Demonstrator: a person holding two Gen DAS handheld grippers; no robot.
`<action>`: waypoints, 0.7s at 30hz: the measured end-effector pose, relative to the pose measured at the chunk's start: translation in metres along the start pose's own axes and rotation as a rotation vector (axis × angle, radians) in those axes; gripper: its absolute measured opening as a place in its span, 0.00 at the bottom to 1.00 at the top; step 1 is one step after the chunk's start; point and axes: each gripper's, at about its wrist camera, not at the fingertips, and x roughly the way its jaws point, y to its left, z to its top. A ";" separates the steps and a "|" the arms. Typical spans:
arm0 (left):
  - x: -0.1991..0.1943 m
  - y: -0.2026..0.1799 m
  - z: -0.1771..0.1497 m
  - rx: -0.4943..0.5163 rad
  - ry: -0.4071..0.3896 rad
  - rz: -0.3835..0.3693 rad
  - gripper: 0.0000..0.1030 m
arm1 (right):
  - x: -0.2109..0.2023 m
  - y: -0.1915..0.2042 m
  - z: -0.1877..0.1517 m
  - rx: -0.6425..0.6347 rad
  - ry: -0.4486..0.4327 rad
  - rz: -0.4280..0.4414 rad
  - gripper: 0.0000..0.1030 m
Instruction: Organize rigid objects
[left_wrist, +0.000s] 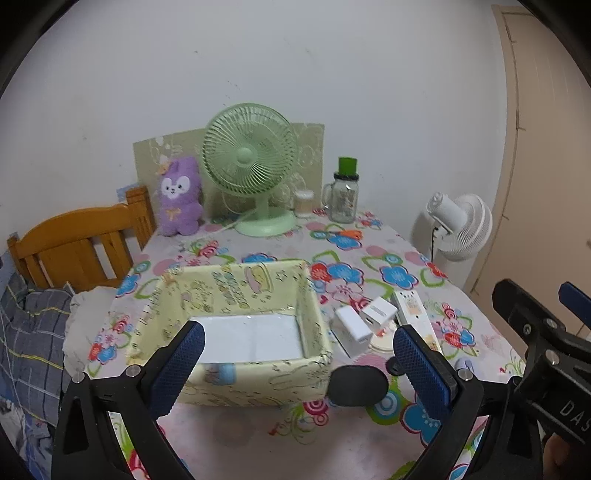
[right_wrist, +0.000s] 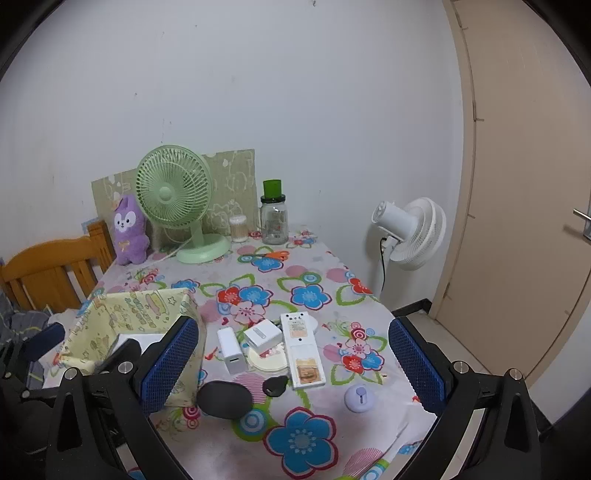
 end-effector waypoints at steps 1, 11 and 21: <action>0.001 -0.002 -0.001 0.002 0.003 -0.001 1.00 | 0.002 -0.002 -0.001 0.003 0.002 0.001 1.00; 0.021 -0.021 -0.012 -0.006 0.036 -0.015 1.00 | 0.025 -0.023 -0.010 0.012 0.038 0.022 1.00; 0.042 -0.046 -0.040 0.033 0.031 -0.024 1.00 | 0.056 -0.042 -0.039 0.021 0.100 0.003 0.95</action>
